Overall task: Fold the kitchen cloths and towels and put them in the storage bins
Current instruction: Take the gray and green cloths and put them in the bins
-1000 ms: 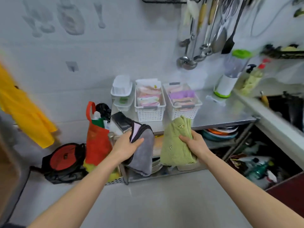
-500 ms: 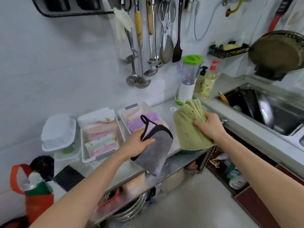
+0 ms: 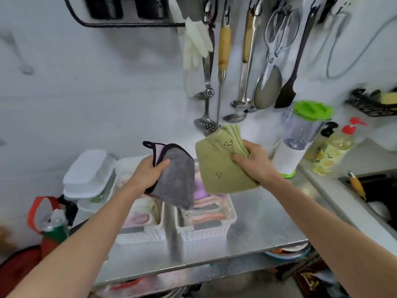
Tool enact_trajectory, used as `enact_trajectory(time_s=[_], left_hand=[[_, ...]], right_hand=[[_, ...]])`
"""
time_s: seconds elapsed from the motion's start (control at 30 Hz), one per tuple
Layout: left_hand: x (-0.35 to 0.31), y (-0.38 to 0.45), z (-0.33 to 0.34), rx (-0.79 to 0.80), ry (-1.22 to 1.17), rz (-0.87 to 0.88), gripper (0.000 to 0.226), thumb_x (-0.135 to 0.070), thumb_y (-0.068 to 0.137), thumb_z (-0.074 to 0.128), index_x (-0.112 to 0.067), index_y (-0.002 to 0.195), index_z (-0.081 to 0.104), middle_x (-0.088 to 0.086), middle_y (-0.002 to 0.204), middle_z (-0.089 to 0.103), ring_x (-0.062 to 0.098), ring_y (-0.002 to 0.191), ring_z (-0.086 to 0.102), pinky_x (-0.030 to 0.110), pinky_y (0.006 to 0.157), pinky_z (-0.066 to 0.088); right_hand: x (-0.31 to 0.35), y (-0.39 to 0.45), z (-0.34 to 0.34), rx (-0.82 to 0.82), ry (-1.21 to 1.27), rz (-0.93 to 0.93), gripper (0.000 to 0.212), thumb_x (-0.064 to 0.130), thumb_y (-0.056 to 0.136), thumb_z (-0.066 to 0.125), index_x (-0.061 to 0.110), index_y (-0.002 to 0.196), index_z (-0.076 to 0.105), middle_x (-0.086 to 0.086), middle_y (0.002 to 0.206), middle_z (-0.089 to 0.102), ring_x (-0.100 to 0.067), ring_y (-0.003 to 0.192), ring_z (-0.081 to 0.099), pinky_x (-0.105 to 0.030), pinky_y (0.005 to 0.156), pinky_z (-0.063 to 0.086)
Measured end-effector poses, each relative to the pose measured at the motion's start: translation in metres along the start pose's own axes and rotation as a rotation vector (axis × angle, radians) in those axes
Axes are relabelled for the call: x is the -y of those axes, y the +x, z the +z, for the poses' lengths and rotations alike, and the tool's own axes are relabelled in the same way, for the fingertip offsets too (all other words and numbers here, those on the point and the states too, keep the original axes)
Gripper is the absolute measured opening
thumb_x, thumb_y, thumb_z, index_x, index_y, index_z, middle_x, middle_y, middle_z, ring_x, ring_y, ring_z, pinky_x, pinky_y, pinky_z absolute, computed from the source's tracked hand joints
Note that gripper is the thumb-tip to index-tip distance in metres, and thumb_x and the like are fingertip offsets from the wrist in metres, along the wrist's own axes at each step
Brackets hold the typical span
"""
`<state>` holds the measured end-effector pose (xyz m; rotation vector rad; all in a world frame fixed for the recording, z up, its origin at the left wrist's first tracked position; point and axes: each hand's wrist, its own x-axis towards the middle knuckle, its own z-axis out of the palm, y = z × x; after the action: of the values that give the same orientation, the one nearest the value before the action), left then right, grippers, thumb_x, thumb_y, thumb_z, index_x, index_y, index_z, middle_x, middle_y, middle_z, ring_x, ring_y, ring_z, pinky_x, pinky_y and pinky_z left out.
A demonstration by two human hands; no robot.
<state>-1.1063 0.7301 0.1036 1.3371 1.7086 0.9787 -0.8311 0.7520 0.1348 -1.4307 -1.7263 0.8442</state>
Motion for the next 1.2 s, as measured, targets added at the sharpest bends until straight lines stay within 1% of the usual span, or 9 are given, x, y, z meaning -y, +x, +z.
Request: enact_trajectory(time_s=[0.13,0.27,0.43,0.53,0.63,0.73,0.87,1.03,1.2], left_hand=[[0.017,0.002,-0.016,-0.109,-0.070,-0.122,0.024,-0.032,0.096,0.052,-0.016,0.112,0.061,0.005,0.108,0.067,0.023,0.099,0.064,0.040,0.093,0.050],[0.051,0.008,-0.029,-0.109,-0.057,-0.301,0.027,-0.032,0.095,0.054,-0.014,0.114,0.062,0.009,0.110,0.068,0.028,0.100,0.064,0.045,0.096,0.049],[0.072,0.018,-0.036,-0.142,0.176,-0.411,0.026,-0.017,0.092,0.057,0.003,0.108,0.057,0.018,0.108,0.061,0.031,0.097,0.058,0.034,0.080,0.046],[0.066,0.025,-0.033,-0.237,0.491,-0.331,0.037,-0.014,0.085,0.060,0.005,0.115,0.048,0.025,0.120,0.049,0.039,0.113,0.049,0.041,0.089,0.044],[0.051,0.034,-0.011,-0.375,0.704,0.059,0.061,-0.018,0.084,0.062,-0.002,0.137,0.036,0.023,0.142,0.032,0.039,0.131,0.033,0.044,0.107,0.029],[0.030,0.050,0.026,-0.124,0.677,0.339,0.049,-0.027,0.088,0.061,-0.009,0.132,0.048,0.013,0.131,0.051,0.030,0.122,0.046,0.038,0.102,0.037],[0.027,0.087,0.067,0.289,0.820,0.228,0.050,-0.035,0.090,0.057,-0.011,0.133,0.047,0.010,0.129,0.053,0.027,0.117,0.052,0.038,0.096,0.044],[0.032,0.118,0.092,0.466,0.874,0.196,0.056,-0.038,0.086,0.063,-0.023,0.138,0.047,0.006,0.142,0.044,0.027,0.130,0.043,0.036,0.104,0.035],[0.041,0.136,0.107,0.408,1.167,0.156,0.039,-0.053,0.076,0.062,-0.023,0.099,0.064,-0.003,0.100,0.067,0.018,0.092,0.062,0.030,0.075,0.048]], right_hand=[[0.013,0.035,0.035,0.125,-0.023,-0.136,0.027,0.010,0.082,0.063,0.010,0.109,0.064,-0.002,0.095,0.067,-0.016,0.087,0.059,-0.003,0.067,0.041],[0.011,0.050,0.050,0.196,-0.065,-0.213,0.028,0.017,0.081,0.063,0.007,0.107,0.064,-0.010,0.099,0.070,-0.024,0.093,0.063,-0.038,0.086,0.050],[0.014,0.058,0.048,0.178,-0.116,-0.260,0.020,0.018,0.083,0.061,0.025,0.102,0.063,0.000,0.096,0.069,-0.019,0.092,0.063,-0.035,0.085,0.049],[0.020,0.069,0.042,0.146,-0.167,-0.277,0.023,0.022,0.079,0.057,0.028,0.101,0.062,0.000,0.094,0.069,-0.022,0.092,0.063,-0.041,0.087,0.050],[0.022,0.077,0.035,0.104,-0.202,-0.250,0.028,0.017,0.083,0.058,0.021,0.110,0.062,-0.004,0.099,0.069,-0.025,0.095,0.062,-0.044,0.088,0.049],[0.019,0.080,0.026,0.088,-0.243,-0.237,0.025,0.013,0.085,0.057,0.019,0.108,0.062,-0.005,0.095,0.068,-0.025,0.091,0.061,-0.040,0.085,0.049],[-0.004,0.074,0.002,0.029,-0.330,-0.197,0.009,0.009,0.085,0.057,0.009,0.093,0.060,-0.009,0.083,0.065,-0.030,0.081,0.058,-0.040,0.075,0.046],[-0.037,0.059,-0.038,0.070,-0.412,-0.143,0.008,0.005,0.081,0.059,0.010,0.087,0.059,-0.007,0.075,0.064,-0.028,0.075,0.058,-0.038,0.070,0.046],[-0.058,0.056,-0.057,0.107,-0.458,-0.090,0.013,0.007,0.080,0.061,0.012,0.091,0.061,-0.006,0.077,0.065,-0.026,0.076,0.058,-0.037,0.071,0.045]])
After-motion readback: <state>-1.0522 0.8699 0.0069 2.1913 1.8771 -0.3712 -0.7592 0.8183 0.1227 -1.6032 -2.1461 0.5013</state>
